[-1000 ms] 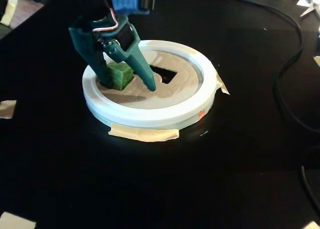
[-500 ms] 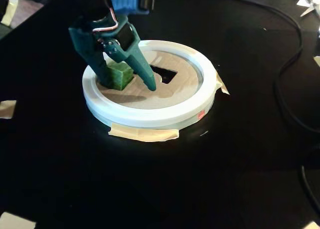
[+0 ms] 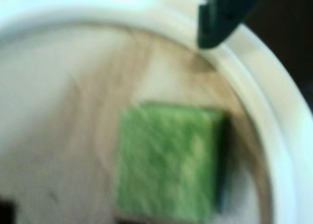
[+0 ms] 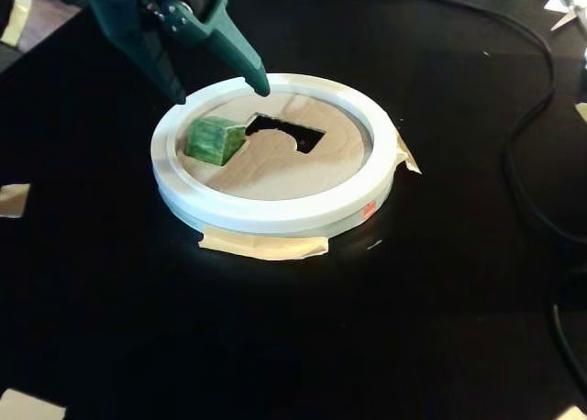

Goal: Pick up the square block and drop it in corresponding square shaped hole

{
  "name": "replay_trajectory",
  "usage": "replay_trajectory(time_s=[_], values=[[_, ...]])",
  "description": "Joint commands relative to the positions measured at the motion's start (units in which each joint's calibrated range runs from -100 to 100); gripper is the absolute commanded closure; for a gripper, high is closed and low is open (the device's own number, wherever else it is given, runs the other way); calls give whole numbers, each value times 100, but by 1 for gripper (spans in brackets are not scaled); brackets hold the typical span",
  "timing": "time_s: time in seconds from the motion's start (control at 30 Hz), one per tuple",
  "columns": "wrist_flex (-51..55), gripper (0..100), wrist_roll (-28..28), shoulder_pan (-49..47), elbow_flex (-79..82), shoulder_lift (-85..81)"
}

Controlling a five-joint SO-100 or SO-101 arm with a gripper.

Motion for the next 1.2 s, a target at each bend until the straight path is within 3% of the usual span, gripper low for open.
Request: replay_trajectory(time_s=[0.0, 0.17, 0.43, 0.73, 1.17], values=[[134, 20, 107, 128, -197, -584], [44, 20, 103, 141, -233, 106], [-1522, 20, 93, -246, -215, 1253], [-1552, 21, -225, -259, -224, 1611], [-1411, 20, -68, 128, -33, 1673]])
